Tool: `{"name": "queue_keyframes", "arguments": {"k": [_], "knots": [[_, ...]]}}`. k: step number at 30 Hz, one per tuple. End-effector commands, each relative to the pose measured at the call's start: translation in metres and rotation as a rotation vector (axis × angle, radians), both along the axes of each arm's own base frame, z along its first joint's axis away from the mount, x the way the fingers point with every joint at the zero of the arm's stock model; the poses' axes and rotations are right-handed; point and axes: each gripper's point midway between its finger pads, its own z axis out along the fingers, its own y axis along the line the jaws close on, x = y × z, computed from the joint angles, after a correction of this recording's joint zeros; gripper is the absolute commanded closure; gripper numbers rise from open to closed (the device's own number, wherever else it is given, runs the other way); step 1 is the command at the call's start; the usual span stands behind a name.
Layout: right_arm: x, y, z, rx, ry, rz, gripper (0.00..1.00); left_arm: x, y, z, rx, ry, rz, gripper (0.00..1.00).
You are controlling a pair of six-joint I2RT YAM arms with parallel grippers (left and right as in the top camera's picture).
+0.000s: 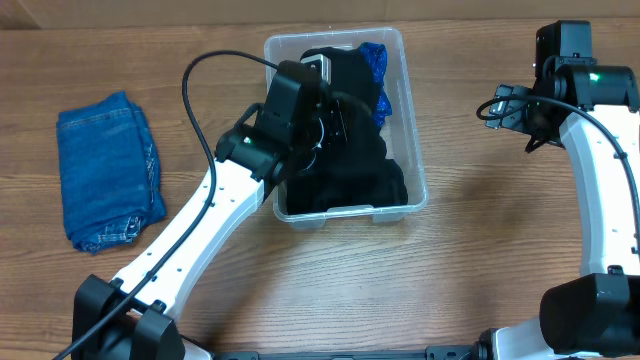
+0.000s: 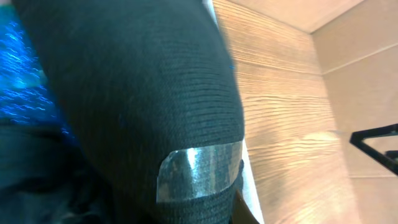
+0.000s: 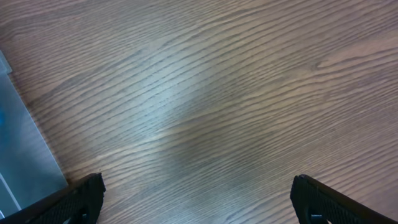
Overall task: Pack container
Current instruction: 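Lower the black garment into the bin and press it down with left gripper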
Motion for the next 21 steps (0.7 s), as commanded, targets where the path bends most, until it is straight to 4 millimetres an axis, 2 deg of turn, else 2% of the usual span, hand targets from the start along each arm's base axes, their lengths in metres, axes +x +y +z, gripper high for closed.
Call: {"name": "queue_keyframes", "arguments": {"k": [1, 4, 5, 7, 9, 13, 15, 20, 21], "knots": [[0.002, -0.003, 0.020, -0.012, -0.061, -0.009, 0.00, -0.006, -0.017, 0.025, -0.233, -0.001, -0.063, 0.96], [0.002, -0.003, 0.020, -0.012, -0.061, -0.009, 0.00, -0.007, -0.035, 0.068, -0.393, -0.095, -0.168, 0.96], [0.002, -0.003, 0.020, -0.012, -0.061, -0.009, 0.00, -0.006, -0.037, 0.076, -0.425, -0.109, -0.170, 0.96], [0.002, -0.003, 0.020, -0.012, -0.061, -0.009, 0.00, 0.001, -0.032, 0.071, -0.409, -0.097, -0.113, 0.96], [0.002, -0.003, 0.020, -0.012, -0.061, -0.009, 0.00, 0.008, -0.021, 0.044, -0.341, -0.036, -0.022, 0.96], [0.002, -0.003, 0.020, -0.012, -0.061, -0.009, 0.00, 0.013, -0.015, 0.005, -0.273, 0.045, 0.034, 0.96], [0.002, -0.003, 0.020, -0.012, -0.061, -0.009, 0.00, 0.017, -0.006, -0.024, -0.198, 0.091, 0.091, 0.96], [0.002, -0.003, 0.020, -0.012, -0.061, -0.009, 0.00, 0.022, -0.007, -0.095, -0.097, 0.197, 0.082, 0.96], [0.002, -0.003, 0.020, -0.012, -0.061, -0.009, 0.00, 0.024, -0.004, -0.103, -0.071, 0.192, 0.069, 0.96]]}}
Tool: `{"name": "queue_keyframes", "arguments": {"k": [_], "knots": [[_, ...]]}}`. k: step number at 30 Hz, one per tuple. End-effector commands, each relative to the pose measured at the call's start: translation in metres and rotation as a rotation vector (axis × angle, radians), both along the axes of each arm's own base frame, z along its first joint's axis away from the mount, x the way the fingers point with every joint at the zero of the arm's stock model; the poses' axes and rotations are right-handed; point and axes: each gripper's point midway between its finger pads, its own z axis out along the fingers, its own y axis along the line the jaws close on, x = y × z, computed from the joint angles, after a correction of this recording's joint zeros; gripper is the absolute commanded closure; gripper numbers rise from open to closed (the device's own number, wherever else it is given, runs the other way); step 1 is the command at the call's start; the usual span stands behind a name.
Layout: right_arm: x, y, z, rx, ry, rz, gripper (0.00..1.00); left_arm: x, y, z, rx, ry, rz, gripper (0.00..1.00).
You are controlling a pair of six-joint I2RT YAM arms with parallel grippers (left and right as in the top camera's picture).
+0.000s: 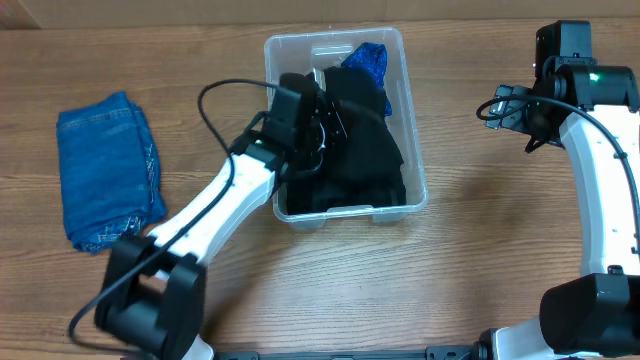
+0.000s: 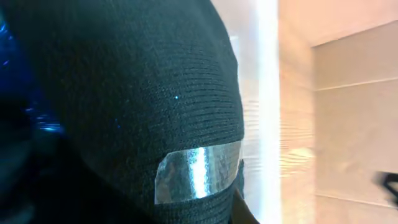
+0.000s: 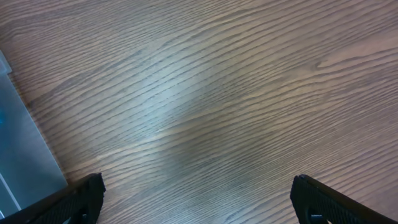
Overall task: Pack container
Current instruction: 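Lower the black garment into the bin and press it down with left gripper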
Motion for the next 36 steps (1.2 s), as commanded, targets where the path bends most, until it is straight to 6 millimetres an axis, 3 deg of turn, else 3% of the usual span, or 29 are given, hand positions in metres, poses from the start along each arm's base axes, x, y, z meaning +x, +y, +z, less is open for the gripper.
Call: {"name": "queue_keyframes", "arguments": {"k": [1, 4, 7, 9, 11, 12, 15, 17, 21, 23, 26, 30, 32, 34, 36], "knots": [[0.002, -0.003, 0.020, -0.012, -0.061, -0.008, 0.00, 0.007, 0.009, -0.034, 0.092, -0.005, -0.035, 0.96], [0.002, -0.003, 0.020, -0.012, -0.061, -0.008, 0.00, 0.013, 0.025, -0.035, 0.134, -0.033, -0.044, 0.96], [0.002, -0.003, 0.020, -0.012, -0.061, -0.009, 0.00, 0.014, 0.040, -0.038, 0.203, -0.064, -0.088, 0.78], [0.002, -0.003, 0.020, -0.012, -0.061, -0.009, 0.00, 0.012, 0.050, -0.043, 0.257, -0.065, -0.119, 0.52], [0.002, -0.003, 0.020, -0.012, -0.061, -0.009, 0.00, 0.011, 0.061, -0.045, 0.303, -0.041, -0.108, 0.02], [0.002, -0.003, 0.020, -0.012, -0.061, -0.008, 0.00, 0.011, 0.063, -0.041, 0.322, -0.038, -0.108, 0.00], [0.002, -0.003, 0.020, -0.012, -0.061, -0.008, 0.00, 0.016, 0.079, -0.007, 0.445, -0.087, -0.091, 0.00], [0.002, -0.003, 0.020, -0.012, -0.061, -0.008, 0.00, 0.018, 0.083, 0.028, 0.513, -0.148, -0.077, 0.00], [0.002, -0.003, 0.020, -0.012, -0.061, -0.008, 0.00, 0.012, 0.063, 0.086, 0.516, -0.261, -0.096, 0.00], [0.002, -0.003, 0.020, -0.012, -0.061, -0.008, 0.00, 0.008, 0.052, 0.092, 0.509, -0.282, -0.113, 0.00], [0.002, -0.003, 0.020, -0.012, -0.061, -0.009, 0.00, 0.006, 0.045, 0.078, 0.566, -0.265, -0.112, 0.13], [0.002, -0.003, 0.020, -0.012, -0.061, -0.008, 0.00, 0.004, 0.040, 0.027, 0.652, -0.160, -0.150, 0.52], [0.002, -0.003, 0.020, -0.012, -0.061, -0.008, 0.00, -0.002, 0.039, -0.011, 0.683, -0.051, -0.171, 0.68], [0.002, -0.003, 0.020, -0.012, -0.061, -0.008, 0.00, -0.017, 0.035, -0.064, 0.693, 0.099, -0.239, 0.87], [0.002, -0.003, 0.020, -0.012, -0.061, -0.009, 0.00, -0.029, 0.033, -0.102, 0.710, 0.199, -0.291, 0.95]]}}
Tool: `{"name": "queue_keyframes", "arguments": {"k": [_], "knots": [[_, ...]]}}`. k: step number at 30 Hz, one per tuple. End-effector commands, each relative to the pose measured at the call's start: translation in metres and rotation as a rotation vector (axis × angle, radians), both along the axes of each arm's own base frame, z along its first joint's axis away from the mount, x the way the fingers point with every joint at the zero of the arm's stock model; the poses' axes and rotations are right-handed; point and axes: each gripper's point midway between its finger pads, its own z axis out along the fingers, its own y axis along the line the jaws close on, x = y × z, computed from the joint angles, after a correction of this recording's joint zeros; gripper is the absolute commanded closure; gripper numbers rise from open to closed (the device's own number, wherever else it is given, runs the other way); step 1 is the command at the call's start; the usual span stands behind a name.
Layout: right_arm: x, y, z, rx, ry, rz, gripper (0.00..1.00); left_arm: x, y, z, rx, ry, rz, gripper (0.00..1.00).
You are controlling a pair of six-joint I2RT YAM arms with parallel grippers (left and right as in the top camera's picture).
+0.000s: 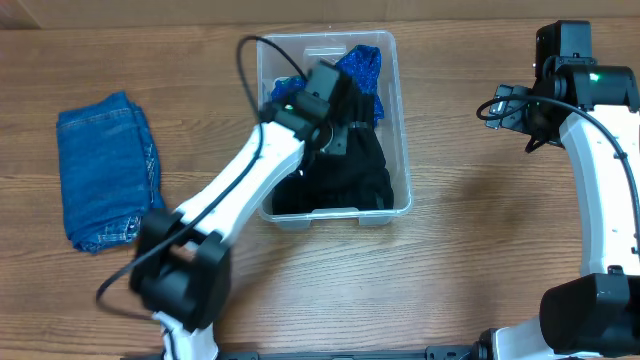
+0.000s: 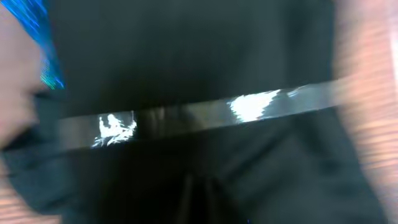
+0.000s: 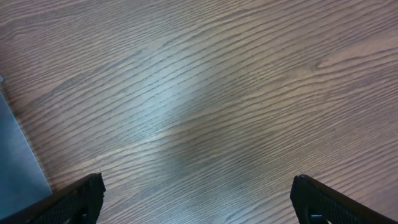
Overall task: Pack container
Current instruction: 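Lower the black garment into the bin and press it down with left gripper, then open the left gripper and withdraw it toward the blue jeans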
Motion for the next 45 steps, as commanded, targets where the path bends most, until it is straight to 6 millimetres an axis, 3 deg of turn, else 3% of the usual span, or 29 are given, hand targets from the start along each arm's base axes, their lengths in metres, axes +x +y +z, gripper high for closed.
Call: {"name": "queue_keyframes", "arguments": {"k": [1, 3, 5, 8, 10, 11, 13, 14, 16, 18, 19, 21, 22, 25, 26, 29, 31, 33, 35, 37, 38, 45], "knots": [[0.002, -0.003, 0.020, -0.012, -0.061, -0.009, 0.00, -0.023, -0.007, -0.074, 0.054, 0.194, -0.021, 0.95], [0.002, -0.003, 0.020, -0.012, -0.061, -0.009, 0.00, -0.028, -0.007, -0.091, 0.065, 0.239, -0.030, 0.96], [0.002, -0.003, 0.020, -0.012, -0.061, -0.009, 0.00, -0.027, -0.009, -0.083, 0.057, 0.232, -0.031, 0.96], [0.002, -0.003, 0.020, -0.012, -0.061, -0.009, 0.00, -0.013, -0.017, -0.036, 0.021, 0.168, -0.032, 0.96], [0.002, -0.003, 0.020, -0.012, -0.061, -0.009, 0.00, -0.001, -0.022, 0.020, -0.011, 0.083, -0.041, 0.95], [0.002, -0.003, 0.020, -0.012, -0.061, -0.009, 0.00, 0.006, -0.023, 0.056, -0.028, 0.010, -0.050, 0.91], [0.002, -0.003, 0.020, -0.012, -0.061, -0.009, 0.00, 0.015, -0.022, 0.108, -0.064, -0.106, -0.040, 0.76], [0.002, -0.003, 0.020, -0.012, -0.061, -0.009, 0.00, 0.018, -0.024, 0.131, -0.095, -0.156, -0.039, 0.76], [0.002, -0.003, 0.020, -0.012, -0.061, -0.009, 0.00, 0.023, -0.023, 0.163, -0.130, -0.240, -0.031, 0.73], [0.002, -0.003, 0.020, -0.012, -0.061, -0.009, 0.00, 0.029, -0.009, 0.170, -0.091, -0.280, 0.013, 0.75], [0.002, -0.003, 0.020, -0.012, -0.061, -0.009, 0.00, 0.033, 0.004, 0.170, -0.056, -0.289, 0.050, 0.78], [0.002, -0.003, 0.020, -0.012, -0.061, -0.009, 0.00, 0.037, 0.055, 0.171, -0.001, -0.270, 0.215, 0.91], [0.002, -0.003, 0.020, -0.012, -0.061, -0.009, 0.00, 0.036, 0.096, 0.173, 0.011, -0.235, 0.298, 0.93], [0.002, -0.003, 0.020, -0.012, -0.061, -0.009, 0.00, 0.027, 0.161, 0.169, 0.052, -0.157, 0.424, 0.88], [0.002, -0.003, 0.020, -0.012, -0.061, -0.009, 0.00, 0.015, 0.194, 0.160, 0.078, -0.083, 0.488, 0.85], [0.002, -0.003, 0.020, -0.012, -0.061, -0.009, 0.00, -0.015, 0.263, 0.138, 0.197, 0.078, 0.617, 0.71], [0.002, -0.003, 0.020, -0.012, -0.061, -0.009, 0.00, -0.030, 0.298, 0.127, 0.261, 0.150, 0.696, 0.61], [0.002, -0.003, 0.020, -0.012, -0.061, -0.009, 0.00, -0.043, 0.333, 0.107, 0.281, 0.226, 0.779, 0.44], [0.002, -0.003, 0.020, -0.012, -0.061, -0.009, 0.00, -0.052, 0.354, 0.094, 0.305, 0.257, 0.829, 0.27], [0.002, -0.003, 0.020, -0.012, -0.061, -0.009, 0.00, -0.063, 0.375, 0.077, 0.323, 0.294, 0.882, 0.04], [0.002, -0.003, 0.020, -0.012, -0.061, -0.009, 0.00, -0.068, 0.384, 0.071, 0.329, 0.309, 0.904, 0.00], [0.002, -0.003, 0.020, -0.012, -0.061, -0.009, 0.00, -0.110, 0.454, 0.028, 0.301, 0.376, 1.104, 0.00]]}}
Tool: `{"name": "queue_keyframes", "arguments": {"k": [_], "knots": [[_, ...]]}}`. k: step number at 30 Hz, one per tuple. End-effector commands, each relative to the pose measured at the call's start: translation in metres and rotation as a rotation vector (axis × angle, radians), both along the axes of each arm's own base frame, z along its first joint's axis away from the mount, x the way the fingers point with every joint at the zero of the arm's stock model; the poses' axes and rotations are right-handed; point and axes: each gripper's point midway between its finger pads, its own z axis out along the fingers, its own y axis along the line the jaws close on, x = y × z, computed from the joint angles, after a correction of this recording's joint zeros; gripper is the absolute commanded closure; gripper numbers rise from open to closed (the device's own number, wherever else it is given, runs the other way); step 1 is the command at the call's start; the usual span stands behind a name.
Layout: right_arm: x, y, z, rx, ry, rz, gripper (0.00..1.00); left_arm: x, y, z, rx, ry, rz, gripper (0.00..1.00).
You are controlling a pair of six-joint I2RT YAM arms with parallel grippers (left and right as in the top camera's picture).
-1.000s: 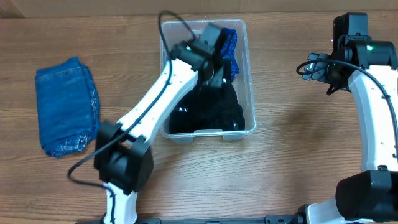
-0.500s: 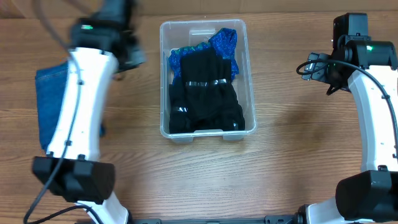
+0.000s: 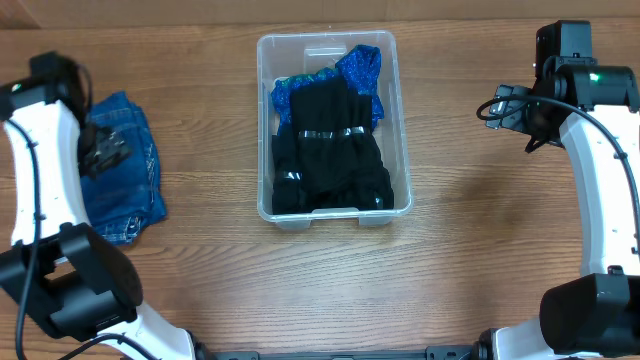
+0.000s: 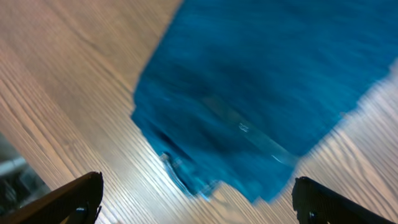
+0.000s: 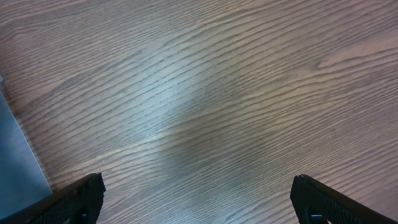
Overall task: Pack container
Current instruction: 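Open the left gripper and withdraw it toward the blue jeans, then push the blue jeans with the left gripper toward the bin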
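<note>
A clear plastic container [image 3: 400, 130] stands at the table's middle back. A black garment [image 3: 330, 150] fills it, lying over a blue cloth [image 3: 358, 68] at its far end. Folded blue jeans [image 3: 125, 175] lie on the wood at the far left; the left wrist view shows the jeans [image 4: 261, 81], blurred. My left gripper [image 4: 196, 202] hangs open above the jeans with nothing between its fingers. My right gripper [image 5: 198, 199] stands open over bare wood to the right of the container, holding nothing.
The container's wall [image 5: 18, 162] shows at the left edge of the right wrist view. A black cable [image 3: 500, 105] loops off the right arm. The wooden table [image 3: 480, 240] ends at a pale wall along the back.
My left arm has left the container and now hangs over the jeans at the far left, gripper open. The black garment lies in the container. The right arm has not moved.
My left gripper was low in the container against the black garment at the first two moments. Then it was further back in the container, which had shifted a little left. Now the garment lies flat inside and my left gripper is over the jeans.
</note>
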Motion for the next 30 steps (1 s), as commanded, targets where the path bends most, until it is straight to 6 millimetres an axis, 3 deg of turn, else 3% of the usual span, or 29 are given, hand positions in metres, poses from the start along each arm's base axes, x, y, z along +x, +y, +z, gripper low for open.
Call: {"name": "queue_keyframes", "arguments": {"k": [1, 6, 7, 8, 9, 12, 17, 20, 23, 26, 28, 30], "knots": [[0.002, -0.003, 0.020, -0.012, -0.060, -0.009, 0.00, -0.025, 0.038, -0.020, 0.010, 0.019, 0.103, 0.00], [0.002, -0.003, 0.020, -0.012, -0.060, -0.009, 0.00, -0.042, 0.075, -0.043, -0.070, -0.090, 0.227, 0.00], [0.002, -0.003, 0.020, -0.012, -0.060, -0.009, 0.00, -0.039, 0.079, -0.046, -0.099, -0.125, 0.204, 0.23], [0.002, -0.003, 0.020, -0.012, -0.060, -0.009, 0.00, -0.037, 0.080, -0.048, -0.120, -0.151, 0.191, 0.77], [0.002, -0.003, 0.020, -0.012, -0.060, -0.009, 0.00, -0.031, 0.080, -0.050, -0.145, -0.191, 0.192, 0.96], [0.002, -0.003, 0.020, -0.012, -0.060, -0.009, 0.00, 0.000, 0.074, -0.050, -0.205, -0.320, 0.054, 0.96], [0.002, -0.003, 0.020, -0.012, -0.060, -0.009, 0.00, 0.050, 0.068, -0.049, -0.121, -0.392, -0.159, 0.96], [0.002, -0.003, 0.020, -0.012, -0.060, -0.009, 0.00, 0.081, 0.057, -0.062, -0.100, -0.416, -0.235, 0.96], [0.002, -0.003, 0.020, -0.012, -0.060, -0.009, 0.00, 0.099, 0.042, -0.101, -0.128, -0.375, -0.275, 0.96], [0.002, -0.003, 0.020, -0.012, -0.060, -0.009, 0.00, 0.100, 0.025, -0.146, -0.185, -0.298, -0.294, 0.96], [0.002, -0.003, 0.020, -0.012, -0.060, -0.009, 0.00, 0.098, 0.002, -0.181, -0.251, -0.233, -0.320, 0.96], [0.002, -0.003, 0.020, -0.012, -0.060, -0.009, 0.00, 0.100, -0.025, -0.197, -0.319, -0.210, -0.358, 0.96]]}}
